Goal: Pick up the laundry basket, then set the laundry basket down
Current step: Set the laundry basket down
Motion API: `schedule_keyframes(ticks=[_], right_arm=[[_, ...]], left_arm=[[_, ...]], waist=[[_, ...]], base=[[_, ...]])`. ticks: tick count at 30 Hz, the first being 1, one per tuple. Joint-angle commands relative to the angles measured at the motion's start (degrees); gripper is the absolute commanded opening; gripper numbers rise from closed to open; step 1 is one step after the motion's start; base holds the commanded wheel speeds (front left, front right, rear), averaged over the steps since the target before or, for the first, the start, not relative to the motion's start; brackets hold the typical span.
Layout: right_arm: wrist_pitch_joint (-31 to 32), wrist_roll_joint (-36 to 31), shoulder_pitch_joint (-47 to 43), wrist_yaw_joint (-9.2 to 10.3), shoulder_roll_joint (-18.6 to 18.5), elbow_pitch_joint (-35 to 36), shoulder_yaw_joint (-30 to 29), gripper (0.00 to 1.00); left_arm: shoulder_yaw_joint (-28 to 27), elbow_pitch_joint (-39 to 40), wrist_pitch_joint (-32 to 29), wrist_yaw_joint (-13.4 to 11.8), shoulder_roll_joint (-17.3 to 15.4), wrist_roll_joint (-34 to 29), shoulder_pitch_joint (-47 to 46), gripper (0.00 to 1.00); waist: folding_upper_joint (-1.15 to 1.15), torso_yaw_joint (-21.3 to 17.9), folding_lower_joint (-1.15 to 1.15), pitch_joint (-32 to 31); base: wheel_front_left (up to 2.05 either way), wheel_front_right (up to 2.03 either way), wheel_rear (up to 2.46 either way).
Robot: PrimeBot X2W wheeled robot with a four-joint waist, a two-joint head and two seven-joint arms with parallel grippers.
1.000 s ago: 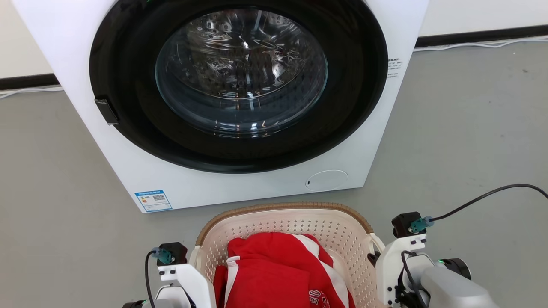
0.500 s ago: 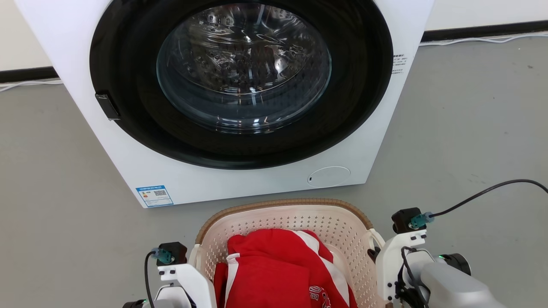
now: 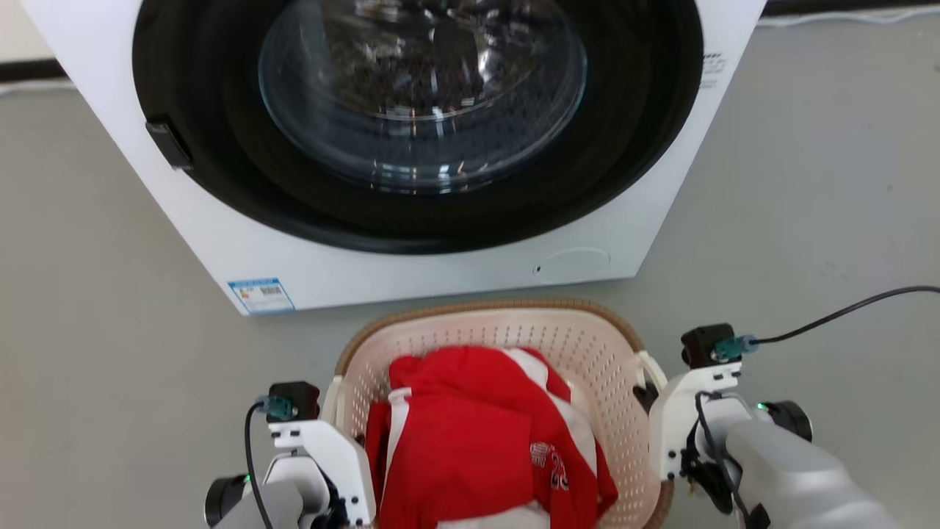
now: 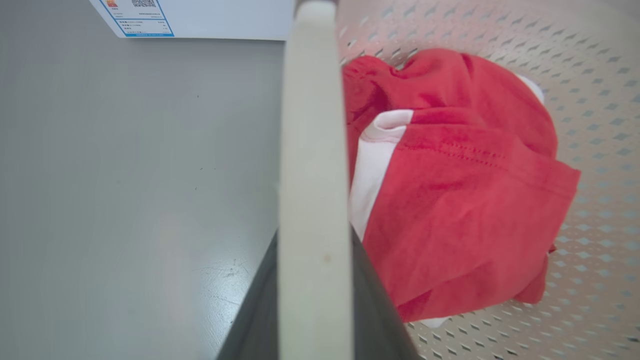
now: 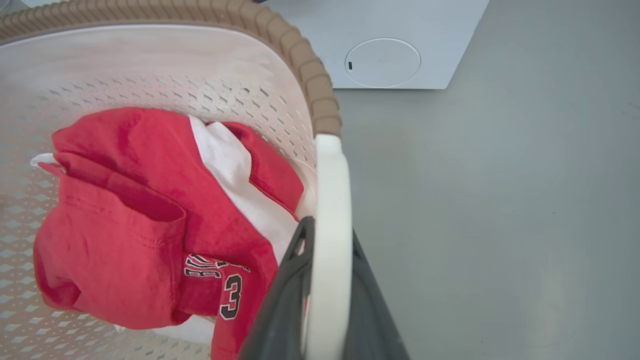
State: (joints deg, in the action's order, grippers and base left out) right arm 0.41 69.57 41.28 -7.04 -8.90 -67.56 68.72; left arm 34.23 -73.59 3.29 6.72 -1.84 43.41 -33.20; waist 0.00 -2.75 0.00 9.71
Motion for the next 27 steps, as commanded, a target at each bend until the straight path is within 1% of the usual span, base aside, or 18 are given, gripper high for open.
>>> schedule_keyframes(ticks=[1, 8, 14, 20, 27], right_arm=[[-1.23, -0.20, 1.01, -0.45, -0.79, -0.09, 0.59, 0.00], [-4.88, 0.26, 3.69, -0.45, -1.60, -0.46, 0.59, 0.00], [-8.80, 0.68, 6.41, -0.45, -2.07, -0.68, 0.29, 0.00], [-11.71, 0.51, 8.06, -0.45, -2.06, -0.87, 0.52, 0.00], [-14.12, 0.89, 10.19, -0.45, -2.37, -0.77, 0.14, 0.00]], left_arm=[[-0.47, 1.10, 1.88, 0.77, -1.13, -0.11, -3.21, 0.00], [-0.29, 0.82, 6.92, 0.77, -1.31, -0.31, -6.91, 0.00], [-0.52, 0.59, 9.97, 0.77, -1.28, -0.30, -9.40, 0.00], [-1.01, 0.49, 11.17, 0.69, -1.26, -0.28, -11.20, 0.00], [-2.32, 1.75, 11.66, -0.02, -1.52, -0.54, -14.19, 0.00]], waist=[[0.00, 0.51, 0.00, 2.51], [0.00, 1.29, 0.00, 9.50], [0.00, 1.79, 0.00, 15.32], [0.00, 2.19, 0.00, 19.34], [0.00, 2.67, 0.00, 24.81]], base=[[0.00, 0.00, 0.00], [0.00, 0.00, 0.00], [0.00, 0.00, 0.00], [0.00, 0.00, 0.00], [0.00, 0.00, 0.00]])
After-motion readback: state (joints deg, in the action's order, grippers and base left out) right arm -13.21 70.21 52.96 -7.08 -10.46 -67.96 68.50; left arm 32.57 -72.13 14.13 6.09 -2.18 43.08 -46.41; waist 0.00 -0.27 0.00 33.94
